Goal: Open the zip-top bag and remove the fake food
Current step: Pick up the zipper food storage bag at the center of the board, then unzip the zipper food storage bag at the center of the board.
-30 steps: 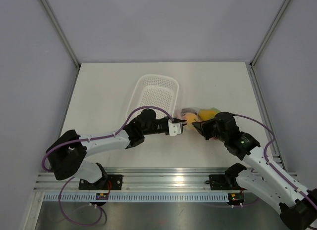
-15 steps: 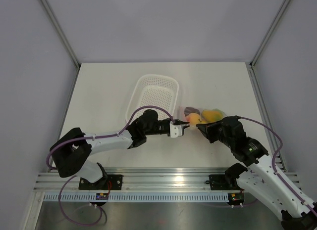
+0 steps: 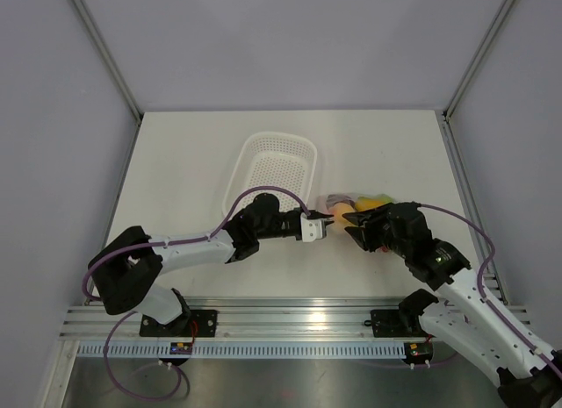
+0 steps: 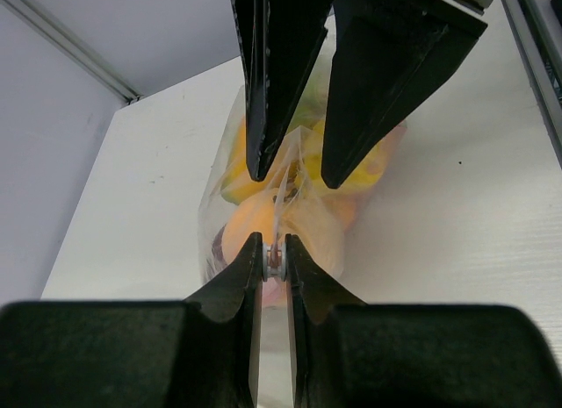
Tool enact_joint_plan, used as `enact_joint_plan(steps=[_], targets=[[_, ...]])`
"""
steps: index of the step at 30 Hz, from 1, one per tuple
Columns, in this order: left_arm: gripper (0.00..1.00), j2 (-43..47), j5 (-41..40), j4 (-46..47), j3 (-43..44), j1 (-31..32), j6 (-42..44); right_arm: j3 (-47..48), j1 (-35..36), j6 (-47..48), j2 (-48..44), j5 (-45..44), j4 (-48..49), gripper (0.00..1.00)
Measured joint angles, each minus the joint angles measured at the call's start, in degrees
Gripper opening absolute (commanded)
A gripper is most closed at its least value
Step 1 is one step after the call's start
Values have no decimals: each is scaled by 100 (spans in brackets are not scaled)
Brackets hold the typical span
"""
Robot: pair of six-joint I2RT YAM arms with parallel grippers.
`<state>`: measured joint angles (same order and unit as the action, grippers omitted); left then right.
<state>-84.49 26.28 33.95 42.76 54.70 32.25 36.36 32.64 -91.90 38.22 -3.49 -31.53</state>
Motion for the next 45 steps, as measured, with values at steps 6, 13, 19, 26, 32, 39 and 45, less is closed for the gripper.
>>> enact_joint_plan(steps=[6,13,19,26,32,39,45], targets=[[4,0,-31,-2,0,2,2,0,0,-90,81,13,68,49],[4,0,-85,-13,0,24,13,7,0,-157,337,17,201,43],[4,0,-103,-52,0,37,31,7,0,-192,422,15,240,37],[4,-2,-122,-92,0,44,57,7,0,-201,647,127,393,39],[4,-4,-168,-96,0,55,94,9,11,-219,686,164,444,29],[4,-118,-262,-129,39,94,188,50,63,-254,785,166,479,5],[4,-138,-293,-127,50,101,227,55,87,-256,782,162,476,0]])
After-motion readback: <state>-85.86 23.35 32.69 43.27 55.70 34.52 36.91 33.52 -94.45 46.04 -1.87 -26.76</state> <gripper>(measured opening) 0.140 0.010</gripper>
